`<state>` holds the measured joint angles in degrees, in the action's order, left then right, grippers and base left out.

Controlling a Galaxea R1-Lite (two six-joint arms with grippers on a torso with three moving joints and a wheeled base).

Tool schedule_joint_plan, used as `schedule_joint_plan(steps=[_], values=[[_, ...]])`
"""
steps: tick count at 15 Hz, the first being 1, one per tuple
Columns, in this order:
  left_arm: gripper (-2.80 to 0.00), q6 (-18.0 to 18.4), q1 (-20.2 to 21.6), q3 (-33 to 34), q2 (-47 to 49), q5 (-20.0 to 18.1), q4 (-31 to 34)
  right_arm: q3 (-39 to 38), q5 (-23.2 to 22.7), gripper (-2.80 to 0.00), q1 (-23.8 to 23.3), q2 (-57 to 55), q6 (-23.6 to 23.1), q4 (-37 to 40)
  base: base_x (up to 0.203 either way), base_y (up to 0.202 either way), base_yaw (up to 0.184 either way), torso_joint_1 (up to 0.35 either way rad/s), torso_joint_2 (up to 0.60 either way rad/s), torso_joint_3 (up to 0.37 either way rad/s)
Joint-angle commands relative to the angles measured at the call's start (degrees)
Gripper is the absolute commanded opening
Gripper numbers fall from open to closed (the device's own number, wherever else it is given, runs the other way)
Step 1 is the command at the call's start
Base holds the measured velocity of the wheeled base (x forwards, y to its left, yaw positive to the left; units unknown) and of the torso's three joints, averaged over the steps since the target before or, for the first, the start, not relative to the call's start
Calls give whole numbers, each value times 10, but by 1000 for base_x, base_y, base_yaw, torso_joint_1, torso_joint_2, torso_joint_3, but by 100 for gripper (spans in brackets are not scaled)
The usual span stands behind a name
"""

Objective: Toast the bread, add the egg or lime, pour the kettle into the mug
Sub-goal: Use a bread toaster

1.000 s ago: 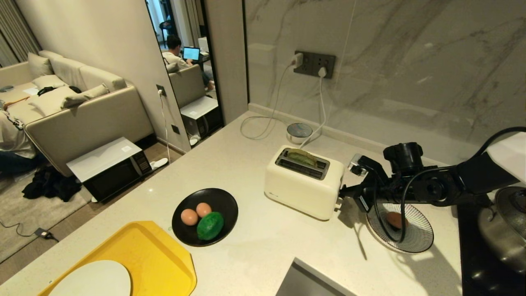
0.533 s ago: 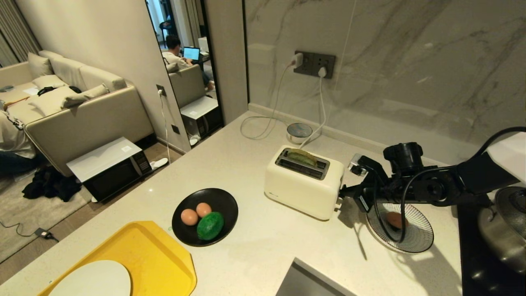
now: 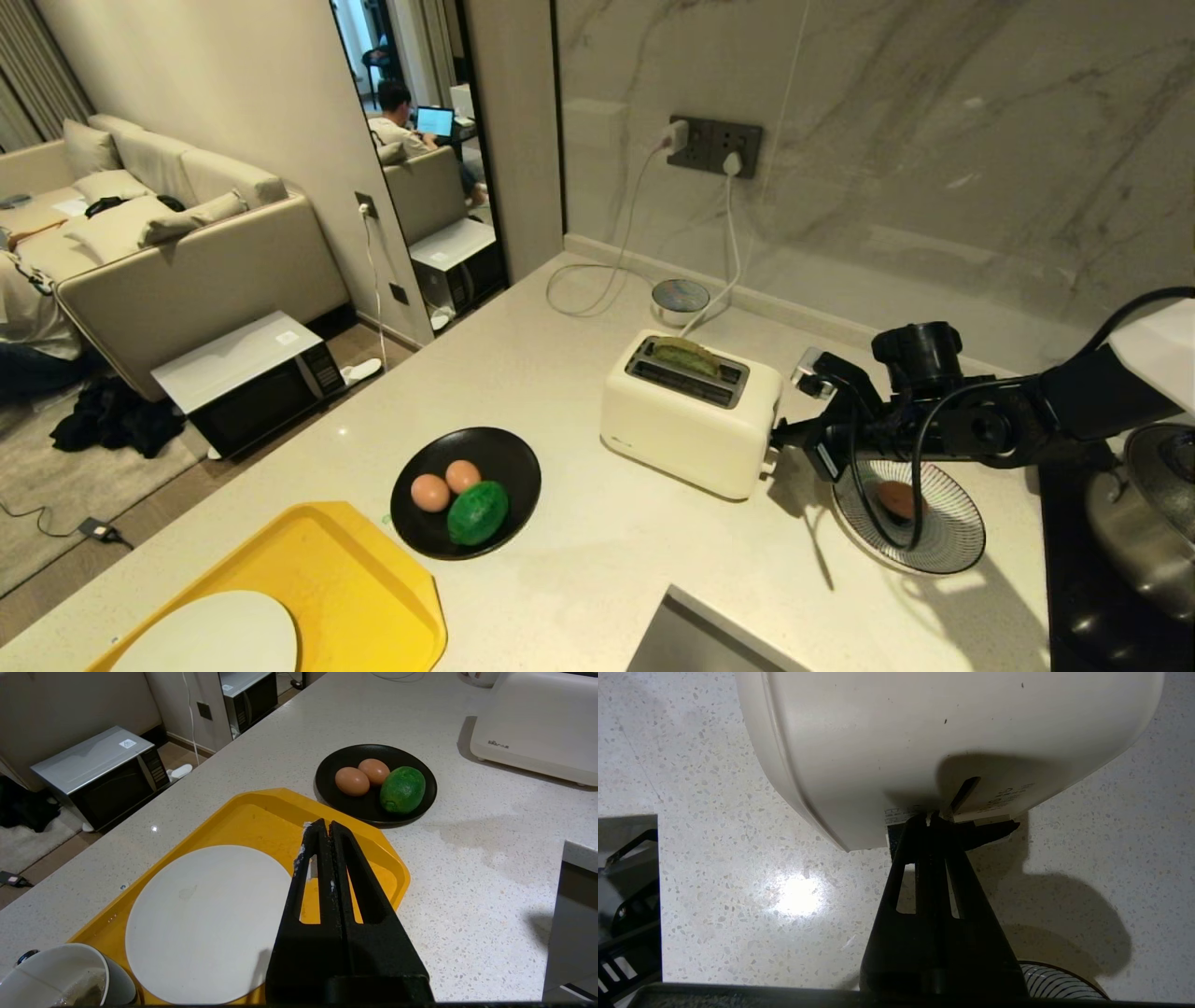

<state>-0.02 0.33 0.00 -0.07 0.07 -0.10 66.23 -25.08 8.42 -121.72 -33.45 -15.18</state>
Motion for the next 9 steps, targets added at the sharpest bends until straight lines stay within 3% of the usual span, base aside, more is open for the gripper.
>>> schedule_joint_plan(steps=[1, 9], values=[[-280, 0, 0, 0, 0, 0, 0, 0, -1, -280, 0, 0, -2, -1, 0, 0, 0, 0, 0, 0], [-280, -1, 0, 0, 0, 0, 0, 0, -1, -280, 0, 1, -2, -2, 0, 0, 0, 0, 0, 0]])
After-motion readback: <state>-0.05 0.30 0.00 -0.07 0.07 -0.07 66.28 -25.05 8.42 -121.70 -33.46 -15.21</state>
